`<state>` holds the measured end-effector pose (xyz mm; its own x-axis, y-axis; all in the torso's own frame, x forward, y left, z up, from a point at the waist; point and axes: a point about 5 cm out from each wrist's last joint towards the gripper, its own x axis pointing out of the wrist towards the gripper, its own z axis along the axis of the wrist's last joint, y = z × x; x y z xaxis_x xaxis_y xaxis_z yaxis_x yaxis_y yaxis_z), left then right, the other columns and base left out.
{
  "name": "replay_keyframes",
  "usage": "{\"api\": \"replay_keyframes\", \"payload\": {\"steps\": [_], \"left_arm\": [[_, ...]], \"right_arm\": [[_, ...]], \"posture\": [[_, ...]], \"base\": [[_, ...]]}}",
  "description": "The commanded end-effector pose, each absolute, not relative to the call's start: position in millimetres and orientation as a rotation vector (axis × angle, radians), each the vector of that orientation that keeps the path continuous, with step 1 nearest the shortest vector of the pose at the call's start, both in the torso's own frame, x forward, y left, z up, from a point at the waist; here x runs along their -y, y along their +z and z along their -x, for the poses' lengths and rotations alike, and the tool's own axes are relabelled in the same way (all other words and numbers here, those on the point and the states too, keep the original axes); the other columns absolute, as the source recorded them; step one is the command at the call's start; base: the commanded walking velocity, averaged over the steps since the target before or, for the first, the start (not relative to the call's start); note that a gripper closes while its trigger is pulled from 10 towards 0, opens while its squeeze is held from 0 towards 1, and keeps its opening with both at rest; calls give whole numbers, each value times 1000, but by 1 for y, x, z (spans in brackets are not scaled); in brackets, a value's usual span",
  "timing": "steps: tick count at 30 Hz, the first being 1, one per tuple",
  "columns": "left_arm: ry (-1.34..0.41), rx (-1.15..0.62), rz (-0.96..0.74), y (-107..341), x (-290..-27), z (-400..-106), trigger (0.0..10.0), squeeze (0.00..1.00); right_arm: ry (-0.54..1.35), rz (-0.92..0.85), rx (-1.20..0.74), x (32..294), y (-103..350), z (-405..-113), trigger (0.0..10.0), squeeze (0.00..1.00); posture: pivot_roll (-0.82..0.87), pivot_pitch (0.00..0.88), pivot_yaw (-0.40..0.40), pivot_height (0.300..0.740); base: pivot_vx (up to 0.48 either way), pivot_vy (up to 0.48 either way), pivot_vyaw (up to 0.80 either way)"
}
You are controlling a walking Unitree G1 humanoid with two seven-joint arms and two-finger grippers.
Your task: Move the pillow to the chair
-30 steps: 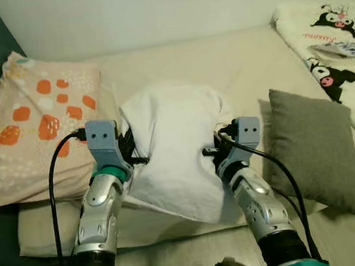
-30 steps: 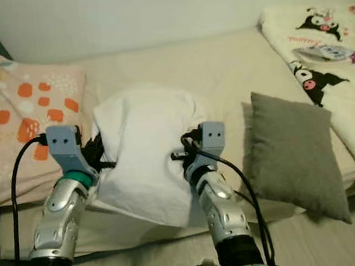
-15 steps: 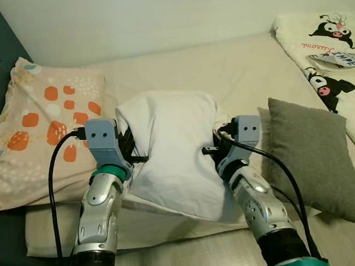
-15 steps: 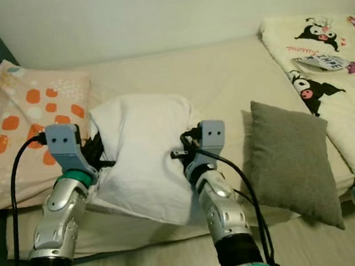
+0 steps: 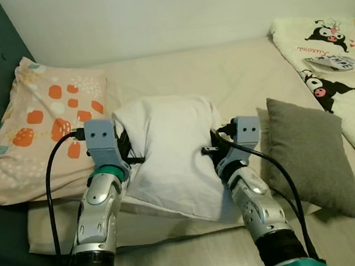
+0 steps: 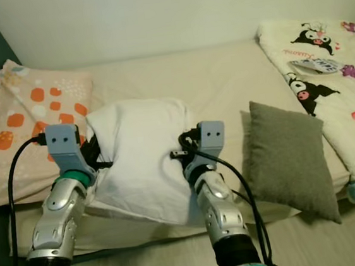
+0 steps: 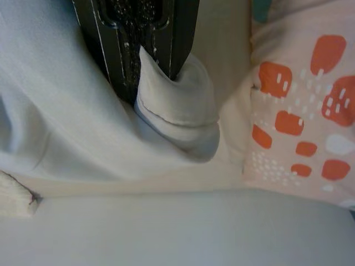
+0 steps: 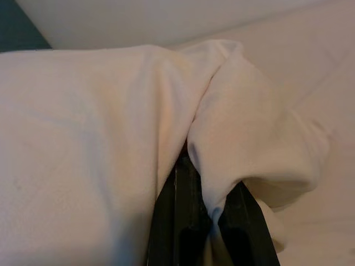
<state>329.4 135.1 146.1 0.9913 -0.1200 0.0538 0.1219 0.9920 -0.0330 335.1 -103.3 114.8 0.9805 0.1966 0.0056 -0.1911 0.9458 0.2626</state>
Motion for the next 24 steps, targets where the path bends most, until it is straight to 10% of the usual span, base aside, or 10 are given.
{"api": "replay_keyframes", "payload": {"steps": [1,24], "left_arm": [[-152,101,-1,157,-127,-330,10000,0],[-255,176,-112,198,-99,-347,10000,0]], "right_arm": [[238,-238,16,92,122,-336,10000,0],[164,-292,24,91,117,-334,10000,0]], "posture": [[100,27,37,740],[139,0,142,740]], "base": [[0,0,0],[0,0,0]]}}
